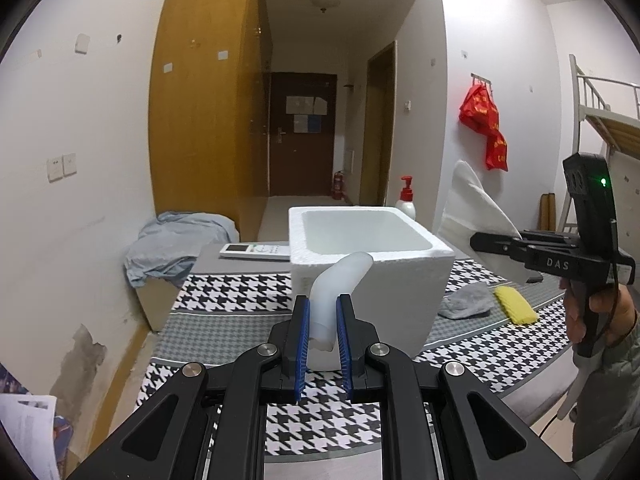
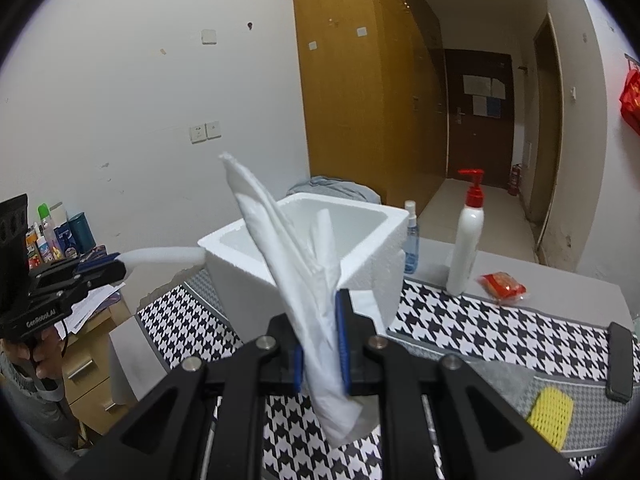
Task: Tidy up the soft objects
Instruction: 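Carry the napkins with the right tool and the foam stick with the left tool to the foam box, then lower the white napkins into the foam box and open the right tool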
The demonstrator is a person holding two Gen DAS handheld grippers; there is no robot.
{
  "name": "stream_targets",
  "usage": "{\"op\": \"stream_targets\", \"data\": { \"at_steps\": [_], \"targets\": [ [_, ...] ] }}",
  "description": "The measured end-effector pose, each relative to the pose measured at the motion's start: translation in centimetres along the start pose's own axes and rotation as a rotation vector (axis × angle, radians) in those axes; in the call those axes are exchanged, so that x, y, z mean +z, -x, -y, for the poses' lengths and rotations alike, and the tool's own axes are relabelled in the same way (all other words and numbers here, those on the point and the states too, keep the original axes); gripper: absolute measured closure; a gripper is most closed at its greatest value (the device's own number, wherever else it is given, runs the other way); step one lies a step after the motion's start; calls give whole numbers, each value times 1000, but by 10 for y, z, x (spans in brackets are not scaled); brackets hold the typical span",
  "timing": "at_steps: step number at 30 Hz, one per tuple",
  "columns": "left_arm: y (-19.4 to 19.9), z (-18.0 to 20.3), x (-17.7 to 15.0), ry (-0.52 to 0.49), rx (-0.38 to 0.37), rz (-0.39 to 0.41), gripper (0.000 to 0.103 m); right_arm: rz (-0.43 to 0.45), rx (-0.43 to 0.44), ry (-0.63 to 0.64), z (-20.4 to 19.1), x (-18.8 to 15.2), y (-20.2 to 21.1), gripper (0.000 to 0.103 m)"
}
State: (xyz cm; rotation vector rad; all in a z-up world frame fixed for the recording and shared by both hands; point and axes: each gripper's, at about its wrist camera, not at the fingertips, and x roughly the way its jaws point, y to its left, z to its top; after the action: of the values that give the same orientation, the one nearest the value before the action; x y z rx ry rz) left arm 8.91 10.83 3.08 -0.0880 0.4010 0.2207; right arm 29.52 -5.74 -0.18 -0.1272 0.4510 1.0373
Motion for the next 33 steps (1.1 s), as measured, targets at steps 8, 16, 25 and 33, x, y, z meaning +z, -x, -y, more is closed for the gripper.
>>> {"op": "stream_targets", "data": {
  "at_steps": [8,16,25,33],
  "targets": [
    [2,-9,-2,23,8,-5,88,-10,13,28,-11,18,-19,86],
    [2,-15,-5,33,9,-6,88,-36,7,13,-14,30,-40,86],
    [3,-20,-6,35,16,-4,88,-55,-2,1,-14,41,-61,86],
    [2,-22,-6,44,19,-1,88,-72,-17,-24,-11,47,-74,85]
  ]
}}
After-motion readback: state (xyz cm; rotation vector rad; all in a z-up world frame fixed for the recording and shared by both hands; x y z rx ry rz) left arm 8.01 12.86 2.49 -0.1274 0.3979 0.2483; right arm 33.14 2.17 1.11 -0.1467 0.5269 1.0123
